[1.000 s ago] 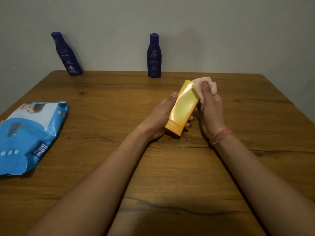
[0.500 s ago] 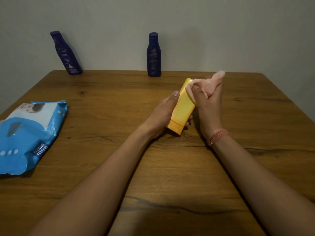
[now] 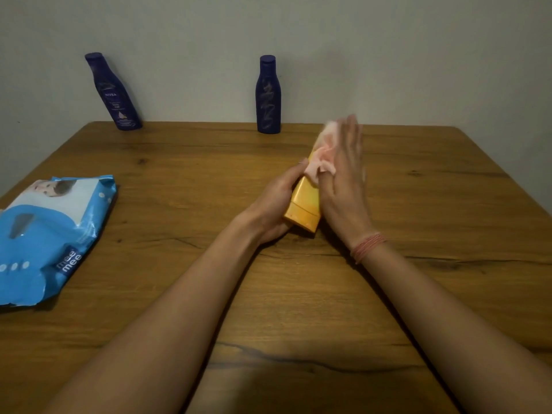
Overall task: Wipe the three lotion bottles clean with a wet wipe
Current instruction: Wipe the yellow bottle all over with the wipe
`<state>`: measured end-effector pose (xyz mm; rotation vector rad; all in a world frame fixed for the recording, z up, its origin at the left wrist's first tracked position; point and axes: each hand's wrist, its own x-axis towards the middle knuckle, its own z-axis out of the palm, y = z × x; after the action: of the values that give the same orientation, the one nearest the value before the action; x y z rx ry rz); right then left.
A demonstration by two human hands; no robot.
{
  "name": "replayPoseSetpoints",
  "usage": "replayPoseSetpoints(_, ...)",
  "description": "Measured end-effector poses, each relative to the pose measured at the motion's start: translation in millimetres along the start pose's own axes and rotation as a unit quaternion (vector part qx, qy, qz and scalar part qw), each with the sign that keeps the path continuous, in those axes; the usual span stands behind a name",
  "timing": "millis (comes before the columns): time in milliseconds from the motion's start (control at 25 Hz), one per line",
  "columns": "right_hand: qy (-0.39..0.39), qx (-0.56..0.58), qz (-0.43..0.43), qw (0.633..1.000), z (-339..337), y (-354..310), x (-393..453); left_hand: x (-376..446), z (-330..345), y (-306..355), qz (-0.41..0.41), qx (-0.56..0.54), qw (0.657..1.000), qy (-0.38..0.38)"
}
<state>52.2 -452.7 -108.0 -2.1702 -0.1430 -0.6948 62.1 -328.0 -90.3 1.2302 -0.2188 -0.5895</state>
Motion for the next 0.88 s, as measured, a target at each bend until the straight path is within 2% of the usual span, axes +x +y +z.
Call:
replayPoseSetpoints(120, 0.145, 0.100, 0.070, 0.982, -16.0, 10.9, 9.5, -0.9, 1.4, 3.4, -0.043, -0.041, 0.998, -0.005)
replayPoseSetpoints(200, 0.177, 0.095, 0.063, 0.978, -17.7, 7.5, 6.9, 0.3, -1.6, 2.7, -0.047, -0.060, 0.997, 0.001)
replayPoseSetpoints(280, 0.137, 0.033, -0.014, 0.990, -13.1, 5.6, 3.4, 3.8, -4.4, -0.3, -0.032, -0.072, 0.997, 0.017)
replayPoseSetpoints(400, 0.018, -0.007, -0.115, 0.993, -2.2, -2.0, -5.2, 9.2, -10.2, -2.7, -0.001, -0.142, 0.988, 0.064)
replayPoseSetpoints(480, -0.045, -0.016, -0.152, 0.987, 3.9, -11.1, -10.7, 13.1, -19.7, -2.4, 0.012, -0.214, 0.973, 0.092)
replayPoseSetpoints(560, -0.067, -0.027, -0.165, 0.984, 7.2, -12.8, -13.6, 12.2, -22.7, -0.8, 0.016, -0.218, 0.971, 0.099)
replayPoseSetpoints(640, -0.028, -0.013, -0.134, 0.990, 2.4, -7.0, -9.4, 8.4, -17.1, 0.4, 0.013, -0.133, 0.988, 0.078)
replayPoseSetpoints(720, 0.042, 0.013, -0.065, 0.997, -8.7, 3.7, -0.8, 3.9, -10.4, 1.6, 0.002, -0.053, 0.998, 0.033)
replayPoseSetpoints(800, 0.101, 0.042, 0.011, 0.994, -21.0, 12.9, 7.0, 0.7, -6.6, 3.1, -0.028, -0.027, 0.999, -0.007)
replayPoseSetpoints(880, 0.112, 0.046, 0.030, 0.992, -24.1, 16.9, 8.2, 1.3, -5.4, 2.8, -0.038, -0.027, 0.999, -0.015)
